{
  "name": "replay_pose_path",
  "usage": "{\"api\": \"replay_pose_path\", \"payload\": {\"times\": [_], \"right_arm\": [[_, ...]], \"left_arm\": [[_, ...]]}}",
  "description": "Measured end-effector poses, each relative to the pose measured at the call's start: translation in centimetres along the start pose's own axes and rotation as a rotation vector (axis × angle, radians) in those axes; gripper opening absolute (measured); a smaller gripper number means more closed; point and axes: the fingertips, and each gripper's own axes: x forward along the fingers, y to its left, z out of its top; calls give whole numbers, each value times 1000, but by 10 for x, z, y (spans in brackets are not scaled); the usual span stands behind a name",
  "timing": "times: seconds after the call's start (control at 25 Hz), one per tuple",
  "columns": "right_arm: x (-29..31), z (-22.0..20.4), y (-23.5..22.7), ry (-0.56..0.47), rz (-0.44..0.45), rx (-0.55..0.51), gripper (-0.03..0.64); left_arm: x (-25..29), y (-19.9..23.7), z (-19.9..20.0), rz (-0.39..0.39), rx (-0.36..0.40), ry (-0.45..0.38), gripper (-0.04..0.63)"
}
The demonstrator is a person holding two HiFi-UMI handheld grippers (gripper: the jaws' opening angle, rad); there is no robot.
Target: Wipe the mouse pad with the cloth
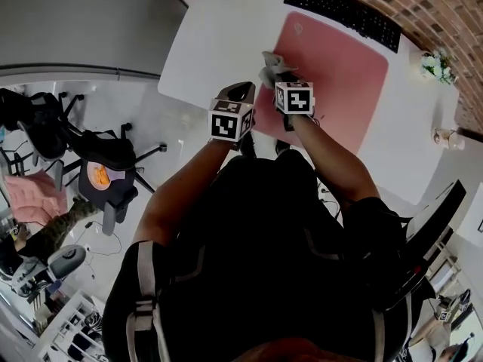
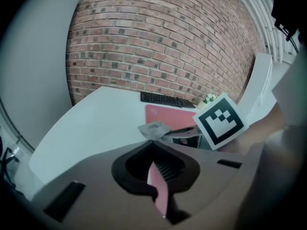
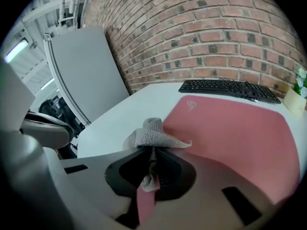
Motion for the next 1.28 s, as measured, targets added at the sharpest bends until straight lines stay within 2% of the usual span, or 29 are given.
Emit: {"api": "replay_pose_path", "payload": {"times": [0.36, 0.56, 1.28], "right_arm": [[-5, -7, -35, -5, -69, 57, 33], [-19, -18, -64, -13, -114, 92, 34], [-87, -58, -164, -49, -300, 237, 34]], "left_arm": [[13, -5, 5, -22, 21, 13, 3], [27, -29, 8, -82, 51, 16, 3], [61, -105, 18, -222, 164, 47, 3]]}}
